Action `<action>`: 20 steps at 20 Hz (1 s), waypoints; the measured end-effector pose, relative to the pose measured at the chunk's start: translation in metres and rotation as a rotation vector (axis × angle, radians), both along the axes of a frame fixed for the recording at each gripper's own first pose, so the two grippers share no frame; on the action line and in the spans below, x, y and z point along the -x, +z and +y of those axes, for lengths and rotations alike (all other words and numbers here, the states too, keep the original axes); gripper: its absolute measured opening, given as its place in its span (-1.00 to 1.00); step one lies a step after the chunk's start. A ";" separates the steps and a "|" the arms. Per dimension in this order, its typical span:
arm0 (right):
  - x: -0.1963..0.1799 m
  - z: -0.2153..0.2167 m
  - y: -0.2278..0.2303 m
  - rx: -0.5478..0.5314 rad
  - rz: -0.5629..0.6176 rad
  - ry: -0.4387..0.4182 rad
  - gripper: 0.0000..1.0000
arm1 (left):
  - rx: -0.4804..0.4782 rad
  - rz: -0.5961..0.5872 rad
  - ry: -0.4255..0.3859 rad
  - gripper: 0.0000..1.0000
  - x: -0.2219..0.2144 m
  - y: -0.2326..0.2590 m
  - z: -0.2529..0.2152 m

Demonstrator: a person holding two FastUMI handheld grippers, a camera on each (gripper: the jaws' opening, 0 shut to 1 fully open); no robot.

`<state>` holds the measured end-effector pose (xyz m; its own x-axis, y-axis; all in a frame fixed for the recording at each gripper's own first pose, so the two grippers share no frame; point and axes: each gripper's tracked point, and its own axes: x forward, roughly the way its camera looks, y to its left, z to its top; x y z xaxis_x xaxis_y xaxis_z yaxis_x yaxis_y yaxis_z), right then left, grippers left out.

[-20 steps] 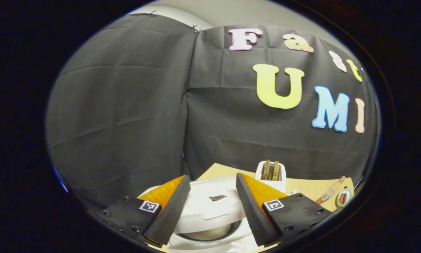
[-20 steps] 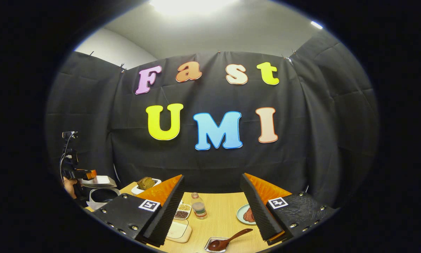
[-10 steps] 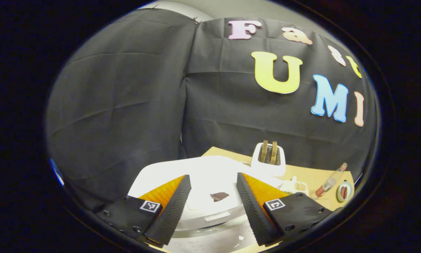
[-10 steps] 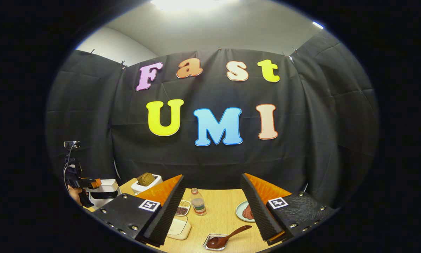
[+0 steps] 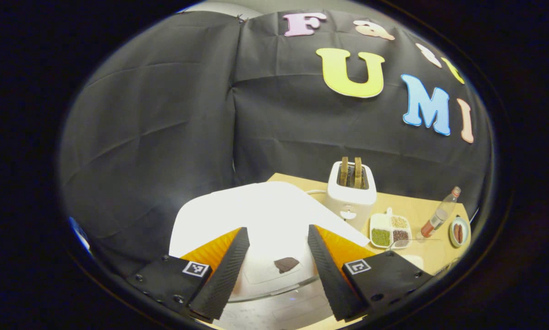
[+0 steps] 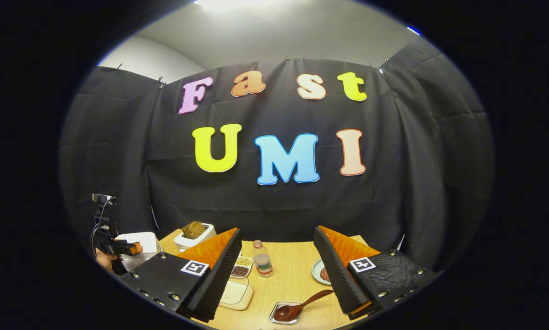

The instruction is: Close the left gripper, press the button to open the rice cooker; take a wooden spoon from the chopstick holder with the right hand, scoop a spoonful of rice and pour it into the rice cooker, then put the wooden spoon back into the chopstick holder.

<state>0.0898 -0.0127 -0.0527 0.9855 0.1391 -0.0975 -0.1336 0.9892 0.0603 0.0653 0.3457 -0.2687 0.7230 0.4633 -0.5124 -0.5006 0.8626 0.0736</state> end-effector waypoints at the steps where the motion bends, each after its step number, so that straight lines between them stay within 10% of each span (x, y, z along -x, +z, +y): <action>1: 0.000 0.002 -0.002 0.000 0.004 0.003 0.92 | 0.000 0.003 -0.001 0.77 0.001 -0.002 0.000; 14: 0.008 0.031 -0.015 0.012 0.046 0.019 0.92 | 0.006 0.014 -0.009 0.87 0.001 -0.015 -0.006; 20: 0.018 0.035 -0.019 0.013 0.047 -0.021 0.92 | -0.089 -0.129 -0.164 0.97 -0.008 0.029 -0.024</action>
